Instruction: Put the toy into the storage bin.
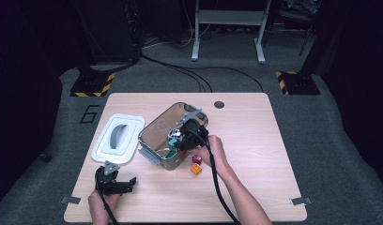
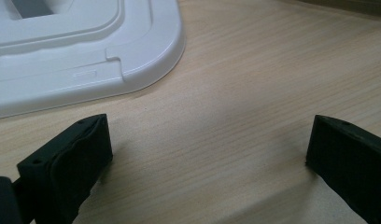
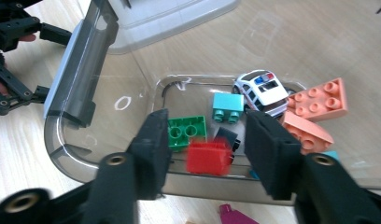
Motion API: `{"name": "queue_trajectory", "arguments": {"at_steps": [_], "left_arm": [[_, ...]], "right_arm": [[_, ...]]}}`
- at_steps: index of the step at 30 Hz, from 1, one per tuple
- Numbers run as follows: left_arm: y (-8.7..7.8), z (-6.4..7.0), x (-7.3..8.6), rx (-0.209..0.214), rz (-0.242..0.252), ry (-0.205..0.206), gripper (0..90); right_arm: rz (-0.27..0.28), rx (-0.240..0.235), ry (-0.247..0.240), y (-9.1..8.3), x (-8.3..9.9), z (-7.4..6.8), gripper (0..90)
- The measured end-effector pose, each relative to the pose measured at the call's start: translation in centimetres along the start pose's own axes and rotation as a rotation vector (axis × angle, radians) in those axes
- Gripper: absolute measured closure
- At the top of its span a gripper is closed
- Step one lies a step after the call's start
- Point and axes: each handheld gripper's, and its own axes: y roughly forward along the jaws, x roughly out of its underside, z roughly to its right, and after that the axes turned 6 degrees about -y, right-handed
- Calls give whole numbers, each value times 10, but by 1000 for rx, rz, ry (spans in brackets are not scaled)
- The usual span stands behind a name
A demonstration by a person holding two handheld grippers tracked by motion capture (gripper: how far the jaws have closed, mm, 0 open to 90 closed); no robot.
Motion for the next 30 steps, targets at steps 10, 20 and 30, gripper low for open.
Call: {"name": "queue_trajectory", "arguments": {"at_steps": [10, 20, 30], "left_arm": [[0, 0, 0, 0, -6, 1, 1], [-1, 0, 0, 2, -10, 2, 1], [-1, 0, 0, 3, -12, 2, 1]], "right_arm": [[91, 55, 15, -27, 12, 5, 195], [120, 93, 74, -40, 48, 13, 84], [63, 70, 149, -4, 96, 22, 43]]}}
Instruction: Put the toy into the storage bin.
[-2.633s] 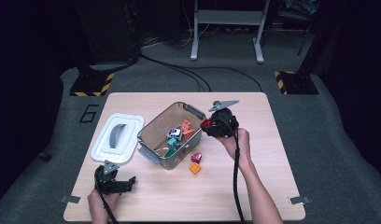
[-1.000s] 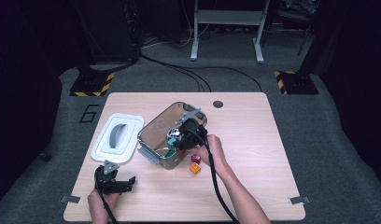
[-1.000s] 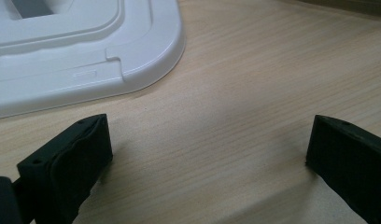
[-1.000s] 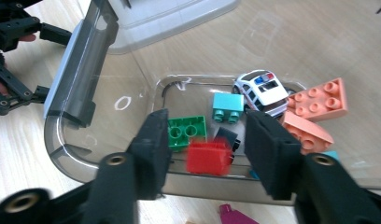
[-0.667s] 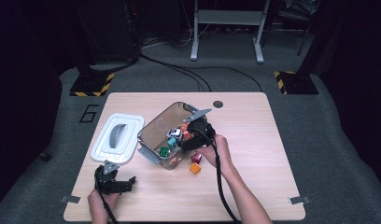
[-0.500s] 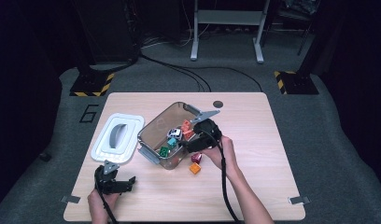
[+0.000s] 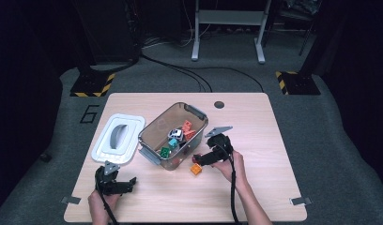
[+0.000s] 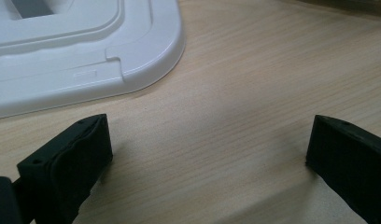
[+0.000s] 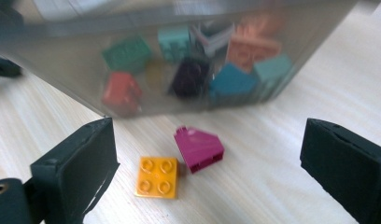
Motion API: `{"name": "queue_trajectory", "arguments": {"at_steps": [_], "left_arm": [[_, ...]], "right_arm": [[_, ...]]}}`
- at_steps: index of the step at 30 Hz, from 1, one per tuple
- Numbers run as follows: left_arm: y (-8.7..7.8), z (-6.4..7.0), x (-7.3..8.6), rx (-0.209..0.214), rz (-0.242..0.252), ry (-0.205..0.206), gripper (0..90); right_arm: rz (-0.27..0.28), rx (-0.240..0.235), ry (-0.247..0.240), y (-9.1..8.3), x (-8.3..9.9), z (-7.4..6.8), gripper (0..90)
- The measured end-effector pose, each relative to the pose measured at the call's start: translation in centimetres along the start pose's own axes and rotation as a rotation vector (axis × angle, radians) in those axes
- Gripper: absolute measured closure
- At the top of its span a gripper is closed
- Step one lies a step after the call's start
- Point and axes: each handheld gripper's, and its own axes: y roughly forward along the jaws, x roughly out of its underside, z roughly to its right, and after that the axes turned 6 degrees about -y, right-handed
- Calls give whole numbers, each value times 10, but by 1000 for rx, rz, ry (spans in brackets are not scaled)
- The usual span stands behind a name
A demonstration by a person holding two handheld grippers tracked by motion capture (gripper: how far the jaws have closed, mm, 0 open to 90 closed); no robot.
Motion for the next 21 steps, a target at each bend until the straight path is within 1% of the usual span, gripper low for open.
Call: {"name": "queue_trajectory", "arguments": {"at_steps": [2, 4, 5, 6, 7, 8, 9, 10, 11, 13, 16, 17, 19, 21], "left_arm": [[0, 0, 0, 0, 4, -1, 1], [0, 0, 0, 0, 0, 0, 1], [0, 0, 0, 0, 0, 0, 1], [0, 0, 0, -3, 4, -1, 1], [0, 0, 0, 0, -1, 1, 1], [0, 0, 0, 0, 1, 0, 1], [0, 0, 0, -1, 4, -1, 1], [0, 0, 0, -1, 4, -1, 1], [1, 0, 0, -4, 9, -2, 1], [0, 0, 0, 0, 0, 0, 1], [0, 0, 0, -3, 4, -1, 1], [1, 0, 0, -4, 8, -2, 1], [0, 0, 0, 0, 0, 1, 1], [0, 0, 0, -1, 5, -1, 1]], "right_arm": [[-9, 0, 10, 10, 7, 1, 97], [-22, -14, 10, 20, 14, 2, 178], [-29, -15, 17, 24, 16, 2, 227], [-38, -26, 11, 29, 17, 2, 254], [-42, -27, 16, 32, 19, 2, 289], [-45, -39, 17, 38, 20, 3, 341], [-50, -42, 26, 40, 21, 2, 379], [-50, -42, 26, 40, 21, 2, 379], [-53, -41, 17, 42, 21, 2, 402], [-56, -42, 20, 45, 21, 2, 461], [-67, -48, 28, 48, 22, 2, 510], [-77, -45, 28, 49, 23, 3, 517], [-81, -46, 31, 50, 24, 3, 528], [-86, -43, 28, 50, 25, 3, 537]]}}
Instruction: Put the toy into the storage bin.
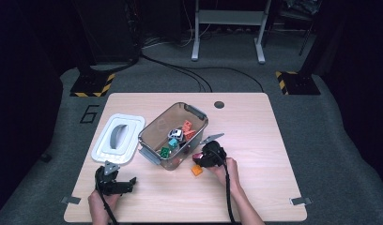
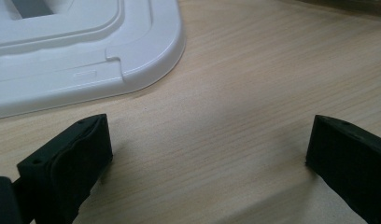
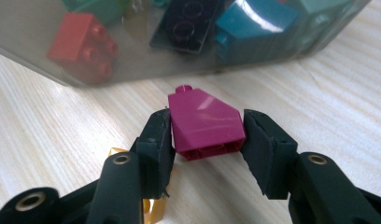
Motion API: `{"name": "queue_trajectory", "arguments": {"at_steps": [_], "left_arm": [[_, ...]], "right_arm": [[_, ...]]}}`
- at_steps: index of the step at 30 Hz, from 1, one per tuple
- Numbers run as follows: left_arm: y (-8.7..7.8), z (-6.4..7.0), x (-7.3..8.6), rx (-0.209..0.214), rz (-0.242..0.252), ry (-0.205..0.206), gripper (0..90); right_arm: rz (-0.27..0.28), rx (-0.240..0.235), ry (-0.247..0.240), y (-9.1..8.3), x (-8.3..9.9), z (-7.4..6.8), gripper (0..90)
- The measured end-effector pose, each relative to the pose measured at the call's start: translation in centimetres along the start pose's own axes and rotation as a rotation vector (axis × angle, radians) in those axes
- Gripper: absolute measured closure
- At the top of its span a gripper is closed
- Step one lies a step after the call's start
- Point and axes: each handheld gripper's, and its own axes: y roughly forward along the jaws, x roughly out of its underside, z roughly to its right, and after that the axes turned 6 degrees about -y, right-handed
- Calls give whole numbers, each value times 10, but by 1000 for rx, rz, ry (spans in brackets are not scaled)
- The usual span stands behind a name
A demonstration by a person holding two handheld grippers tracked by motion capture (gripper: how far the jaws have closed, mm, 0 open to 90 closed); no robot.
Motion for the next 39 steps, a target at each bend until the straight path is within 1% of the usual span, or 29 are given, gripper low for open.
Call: {"name": "queue_trajectory", "arguments": {"at_steps": [3, 4, 7, 11, 14, 15, 19, 20, 22, 23, 25, 28, 29, 30, 32, 34, 37, 39], "left_arm": [[0, 0, 0, 1, -5, 2, 1], [0, 0, 0, 0, -3, 1, 1], [0, 0, 0, 1, -5, 1, 1], [0, 0, 0, 0, -1, 1, 1], [0, 0, 0, 1, -4, 1, 1], [0, 0, 0, 1, -5, 1, 1], [0, 0, 0, 1, -5, 2, 1], [0, 0, 0, 1, -1, 0, 1], [0, 0, 0, 1, -1, 0, 1], [0, 0, 0, 1, -1, 0, 1], [0, 0, 0, -3, -1, 0, 1], [0, 0, 0, 1, -5, 2, 1], [0, 0, 0, 0, 1, 0, 1], [0, 0, 0, 1, -5, 2, 1], [0, 0, 0, -3, 4, -1, 1], [0, 0, 0, 0, -3, 1, 1], [0, 0, 0, 1, -5, 1, 1], [0, 0, 0, 1, -5, 1, 1]], "right_arm": [[8, 2, 0, -1, 1, 0, 572], [17, 13, -10, -3, 1, 0, 584], [12, 18, -2, -5, 2, 0, 587], [21, 22, 8, -8, 3, 2, 588], [27, 30, 0, -11, 4, 5, 588], [26, 30, 9, -13, 4, 5, 588], [45, 45, 10, -23, 4, 7, 589], [45, 45, 10, -23, 4, 7, 589], [59, 52, 17, -30, 2, 9, 589], [59, 52, 17, -30, 2, 9, 589], [73, 65, 11, -36, 1, 10, 589], [81, 65, 24, -42, 1, 11, 589], [81, 65, 24, -42, 1, 11, 589], [83, 67, 27, -45, 0, 12, 589], [91, 69, 23, -47, 0, 13, 589], [92, 72, 26, -51, -2, 13, 590], [101, 79, 16, -56, -4, 15, 589], [105, 79, 22, -60, -6, 15, 589]]}}
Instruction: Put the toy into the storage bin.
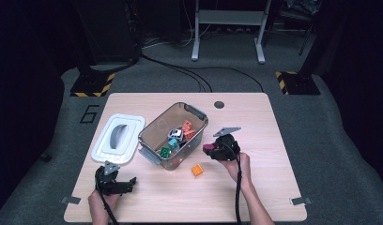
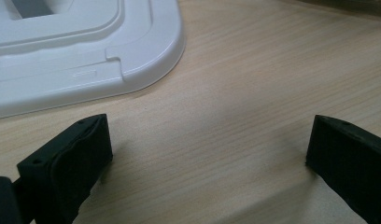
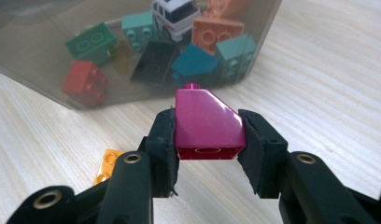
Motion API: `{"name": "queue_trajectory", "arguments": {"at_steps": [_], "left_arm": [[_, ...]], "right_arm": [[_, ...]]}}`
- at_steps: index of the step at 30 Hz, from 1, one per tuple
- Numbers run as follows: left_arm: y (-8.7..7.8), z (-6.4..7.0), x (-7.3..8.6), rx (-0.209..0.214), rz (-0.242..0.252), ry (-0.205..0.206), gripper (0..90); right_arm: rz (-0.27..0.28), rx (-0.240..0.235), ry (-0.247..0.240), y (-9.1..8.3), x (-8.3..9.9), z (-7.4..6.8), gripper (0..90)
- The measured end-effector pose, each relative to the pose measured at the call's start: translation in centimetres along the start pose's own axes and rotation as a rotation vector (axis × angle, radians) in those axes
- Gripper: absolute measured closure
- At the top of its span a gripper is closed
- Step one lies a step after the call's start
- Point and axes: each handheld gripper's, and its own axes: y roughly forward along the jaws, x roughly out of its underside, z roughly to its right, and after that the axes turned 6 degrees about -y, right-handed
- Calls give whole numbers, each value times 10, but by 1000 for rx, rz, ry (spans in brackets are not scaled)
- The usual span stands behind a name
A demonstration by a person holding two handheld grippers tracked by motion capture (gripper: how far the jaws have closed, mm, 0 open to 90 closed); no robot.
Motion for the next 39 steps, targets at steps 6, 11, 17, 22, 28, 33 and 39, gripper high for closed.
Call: {"name": "queue_trajectory", "arguments": {"at_steps": [6, 11, 17, 22, 28, 33, 39], "left_arm": [[0, 0, 0, 0, 0, -1, 1], [0, 0, 0, 0, 2, 2, 1], [0, 0, 0, 1, -2, 3, 1], [0, 0, 0, -4, 7, 1, 1], [0, 0, 0, 1, -3, 3, 1], [0, 0, 0, 2, -4, 3, 1], [0, 0, 0, 0, 1, 2, 1]], "right_arm": [[15, 10, -11, -11, -7, 2, 589], [29, 27, -22, -25, -18, 5, 589], [42, 43, -22, -38, -26, 8, 590], [58, 58, -36, -48, -37, 10, 590], [72, 67, -57, -56, -50, 9, 590], [84, 70, -72, -60, -62, 7, 590], [89, 71, -84, -61, -74, 5, 590]]}}
